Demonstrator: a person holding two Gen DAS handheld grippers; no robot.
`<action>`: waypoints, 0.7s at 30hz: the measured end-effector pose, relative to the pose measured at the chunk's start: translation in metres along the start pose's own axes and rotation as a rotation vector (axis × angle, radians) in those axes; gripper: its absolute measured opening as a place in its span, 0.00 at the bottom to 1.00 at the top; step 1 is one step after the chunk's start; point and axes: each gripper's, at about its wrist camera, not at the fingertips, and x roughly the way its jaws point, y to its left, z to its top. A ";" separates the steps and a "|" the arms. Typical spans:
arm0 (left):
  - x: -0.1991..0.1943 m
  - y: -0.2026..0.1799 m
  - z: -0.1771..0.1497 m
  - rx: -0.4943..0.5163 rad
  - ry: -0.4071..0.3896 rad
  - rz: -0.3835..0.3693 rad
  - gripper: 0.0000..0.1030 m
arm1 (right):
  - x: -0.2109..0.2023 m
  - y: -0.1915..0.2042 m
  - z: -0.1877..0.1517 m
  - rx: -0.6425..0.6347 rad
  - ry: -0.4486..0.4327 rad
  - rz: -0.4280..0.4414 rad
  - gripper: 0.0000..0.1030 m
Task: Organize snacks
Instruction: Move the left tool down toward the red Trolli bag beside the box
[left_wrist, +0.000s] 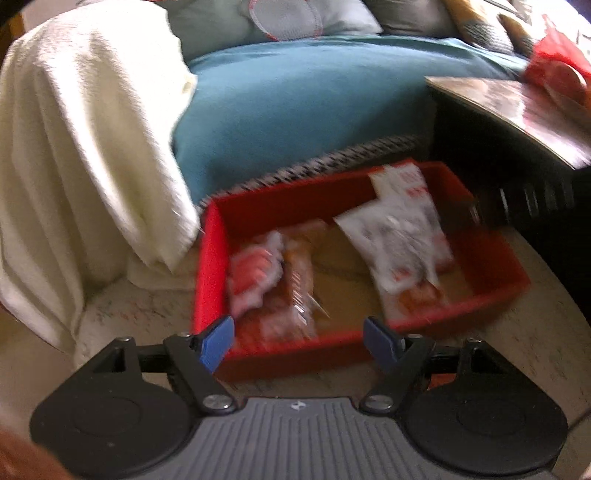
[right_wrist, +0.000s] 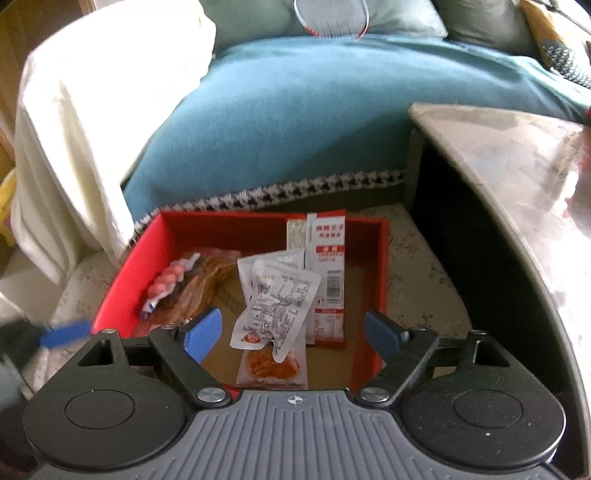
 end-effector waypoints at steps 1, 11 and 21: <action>-0.001 -0.005 -0.005 0.010 0.010 -0.015 0.69 | -0.008 -0.001 -0.001 0.004 -0.021 0.001 0.86; 0.036 -0.055 -0.035 0.134 0.156 -0.123 0.69 | -0.096 0.007 -0.035 -0.023 -0.394 0.082 1.00; 0.055 -0.053 -0.036 0.070 0.190 -0.212 0.82 | -0.109 0.001 -0.042 -0.020 -0.546 0.082 1.00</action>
